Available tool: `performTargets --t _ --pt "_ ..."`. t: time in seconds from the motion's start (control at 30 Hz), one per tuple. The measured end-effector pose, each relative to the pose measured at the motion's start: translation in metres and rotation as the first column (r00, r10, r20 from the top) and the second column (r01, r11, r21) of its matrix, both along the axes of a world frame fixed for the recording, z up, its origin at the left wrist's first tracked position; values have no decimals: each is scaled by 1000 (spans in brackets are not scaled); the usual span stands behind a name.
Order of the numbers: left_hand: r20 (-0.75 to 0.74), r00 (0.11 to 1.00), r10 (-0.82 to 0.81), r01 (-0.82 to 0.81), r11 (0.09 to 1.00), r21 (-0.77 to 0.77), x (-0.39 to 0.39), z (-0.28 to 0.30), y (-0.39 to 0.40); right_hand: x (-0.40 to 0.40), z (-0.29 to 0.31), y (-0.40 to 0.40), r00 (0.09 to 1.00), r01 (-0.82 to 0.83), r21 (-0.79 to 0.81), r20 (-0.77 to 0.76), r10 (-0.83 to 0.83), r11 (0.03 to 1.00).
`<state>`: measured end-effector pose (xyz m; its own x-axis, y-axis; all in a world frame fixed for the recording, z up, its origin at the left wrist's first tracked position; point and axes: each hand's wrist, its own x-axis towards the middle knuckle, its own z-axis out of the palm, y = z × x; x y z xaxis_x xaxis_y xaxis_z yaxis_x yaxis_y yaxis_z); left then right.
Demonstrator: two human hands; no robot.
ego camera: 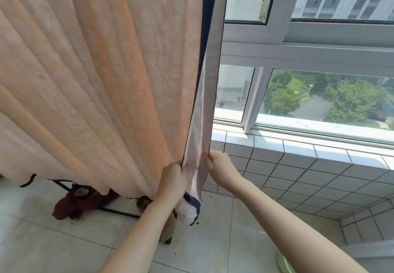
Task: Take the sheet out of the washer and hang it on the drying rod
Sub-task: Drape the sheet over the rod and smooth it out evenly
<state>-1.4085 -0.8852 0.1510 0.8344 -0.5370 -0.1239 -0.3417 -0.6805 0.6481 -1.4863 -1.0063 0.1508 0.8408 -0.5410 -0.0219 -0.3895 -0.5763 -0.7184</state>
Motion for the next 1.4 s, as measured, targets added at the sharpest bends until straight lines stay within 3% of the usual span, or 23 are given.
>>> performTargets --t 0.2,0.4,0.63,0.7,0.8,0.93,1.03,1.2,1.33,1.4 --pt "54 998 12 -6 994 -109 -6 -3 3 0 0 -4 995 -64 -71 -83 58 995" --pt "116 993 9 13 983 -185 4 17 10 -7 -17 -15 982 -2 -65 -186 -11 998" --pt "9 1000 30 -29 997 -78 -2 1 19 -13 -24 -20 960 3 -25 -278 -10 1000" --pt "3 999 44 -44 998 -34 -2 -2 16 -7 -12 -19 979 9 7 -206 -8 1000" --pt "36 999 9 -11 999 52 2 -2 9 5 11 -13 998 53 119 25 -56 991" --pt "-7 1000 -14 13 998 -54 3 2 9 18 27 -13 962 127 152 222 -159 980" --pt "-50 999 6 -14 988 -152 2 2 12 19 28 -19 939 173 237 254 -233 956" --pt "-141 989 -48 3 954 -300 -1 -2 16 6 19 -25 946 64 338 278 -164 939" --pt "-51 990 -129 122 984 -130 -2 -12 15 -6 26 -29 947 50 311 286 -144 949" --pt "25 996 -88 89 996 -28 -4 -14 14 -9 29 -28 950 82 263 270 -155 961"
